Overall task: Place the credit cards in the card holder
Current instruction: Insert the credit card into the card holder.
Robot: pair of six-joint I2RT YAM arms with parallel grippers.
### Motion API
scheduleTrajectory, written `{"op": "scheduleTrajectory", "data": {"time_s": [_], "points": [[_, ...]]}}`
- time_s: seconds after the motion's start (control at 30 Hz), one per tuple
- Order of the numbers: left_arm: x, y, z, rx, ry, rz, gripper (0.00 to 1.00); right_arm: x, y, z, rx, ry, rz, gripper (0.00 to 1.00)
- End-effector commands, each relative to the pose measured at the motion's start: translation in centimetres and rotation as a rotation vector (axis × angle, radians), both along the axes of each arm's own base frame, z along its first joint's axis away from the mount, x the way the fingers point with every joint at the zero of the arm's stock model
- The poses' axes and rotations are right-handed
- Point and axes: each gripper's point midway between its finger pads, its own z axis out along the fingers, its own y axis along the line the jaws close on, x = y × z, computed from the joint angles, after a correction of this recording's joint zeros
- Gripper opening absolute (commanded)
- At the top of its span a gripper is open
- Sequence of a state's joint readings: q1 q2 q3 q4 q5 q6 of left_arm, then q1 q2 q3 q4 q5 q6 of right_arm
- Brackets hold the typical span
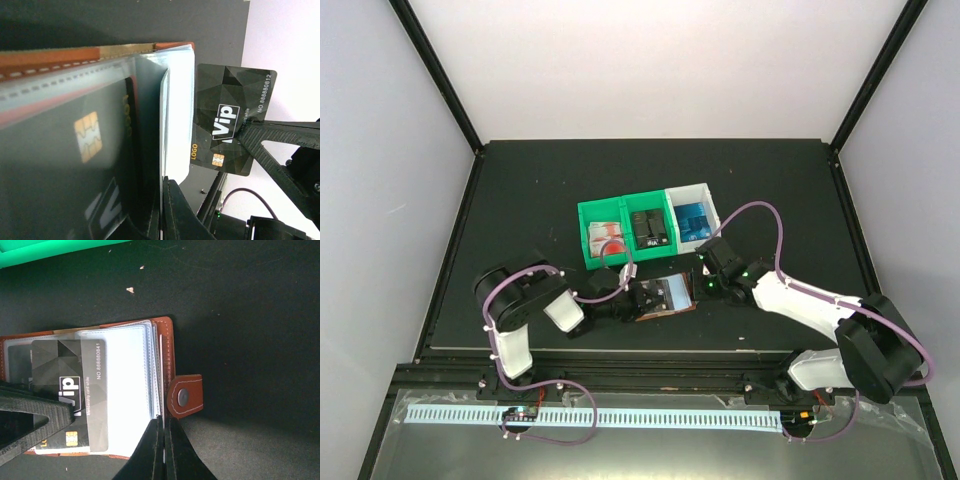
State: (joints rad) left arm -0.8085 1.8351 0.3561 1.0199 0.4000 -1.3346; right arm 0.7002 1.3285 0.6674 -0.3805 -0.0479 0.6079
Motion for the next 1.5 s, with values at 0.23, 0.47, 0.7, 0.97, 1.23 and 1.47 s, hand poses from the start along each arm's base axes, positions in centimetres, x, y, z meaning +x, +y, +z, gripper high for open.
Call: {"op": "scheduleTrajectory", "data": {"time_s": [0.23, 0.47, 0.7, 0.97, 1.23, 1.47], "points": [[0.1, -1.6, -0.7, -0.014, -0.015, -0.029, 0.03, -1.4, -0.2, -1.5, -0.003, 0.046, 0.011, 0.01], [-1.0, -0.7, -2.3, 0.12, 0.027, -0.05, 0.4, -1.5, 0.0, -1.2, 0.012, 0.043, 0.017, 0.01], [-2.1, -0.1, -3.1, 0.248, 0.051, -0.083, 0.57, -1.4, 0.3, -0.7, 0.041, 0.027, 0.021, 0.01], [-1.8, 2.7, -2.3, 0.468, -0.009, -0.052, 0.69, -1.5, 0.2, -1.1, 0.036, 0.03, 0.018, 0.01], [-1.3, 3.8, -0.4, 0.548, -0.072, -0.054, 0.81, -1.3, 0.5, -0.9, 0.042, 0.027, 0.027, 0.01], [-1.1, 4.1, 1.6, 0.563, -0.135, -0.075, 0.84, -1.2, 1.2, -0.2, 0.071, 0.019, 0.043, 0.01]]}}
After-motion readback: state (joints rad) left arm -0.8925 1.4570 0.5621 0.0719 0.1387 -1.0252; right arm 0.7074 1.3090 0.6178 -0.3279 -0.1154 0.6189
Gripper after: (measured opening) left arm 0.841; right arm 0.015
